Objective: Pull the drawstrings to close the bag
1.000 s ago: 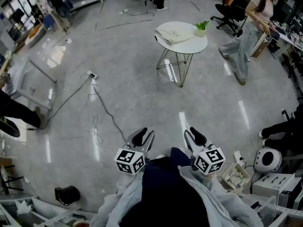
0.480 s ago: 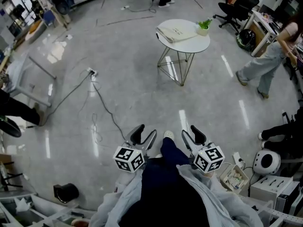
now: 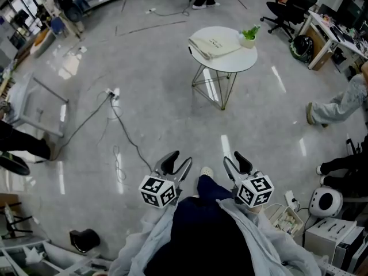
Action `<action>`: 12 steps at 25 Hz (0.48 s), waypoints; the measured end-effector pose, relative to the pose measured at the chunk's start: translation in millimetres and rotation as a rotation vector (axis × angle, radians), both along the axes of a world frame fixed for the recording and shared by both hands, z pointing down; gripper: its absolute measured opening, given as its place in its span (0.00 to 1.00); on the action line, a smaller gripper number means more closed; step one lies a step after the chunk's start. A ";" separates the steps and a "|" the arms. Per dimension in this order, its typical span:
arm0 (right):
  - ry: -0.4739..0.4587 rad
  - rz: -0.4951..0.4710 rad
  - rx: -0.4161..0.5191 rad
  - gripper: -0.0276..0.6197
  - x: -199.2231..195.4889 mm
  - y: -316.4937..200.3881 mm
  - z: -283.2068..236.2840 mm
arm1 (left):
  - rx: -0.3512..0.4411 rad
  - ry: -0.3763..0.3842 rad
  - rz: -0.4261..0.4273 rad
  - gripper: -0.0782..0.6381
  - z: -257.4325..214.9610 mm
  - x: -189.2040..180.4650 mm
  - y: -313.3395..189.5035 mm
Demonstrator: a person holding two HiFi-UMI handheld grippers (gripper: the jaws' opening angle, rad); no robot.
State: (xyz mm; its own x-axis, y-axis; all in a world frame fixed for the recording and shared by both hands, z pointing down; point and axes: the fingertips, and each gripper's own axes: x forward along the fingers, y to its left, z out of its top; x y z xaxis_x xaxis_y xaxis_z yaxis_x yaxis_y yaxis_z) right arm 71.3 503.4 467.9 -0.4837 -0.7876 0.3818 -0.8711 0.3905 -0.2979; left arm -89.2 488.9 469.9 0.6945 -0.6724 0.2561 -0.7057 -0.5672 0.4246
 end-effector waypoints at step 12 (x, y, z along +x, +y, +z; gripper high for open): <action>-0.012 -0.033 0.017 0.33 13.7 -96.4 -3.8 | 0.003 0.014 -0.043 0.40 -3.8 13.4 -87.0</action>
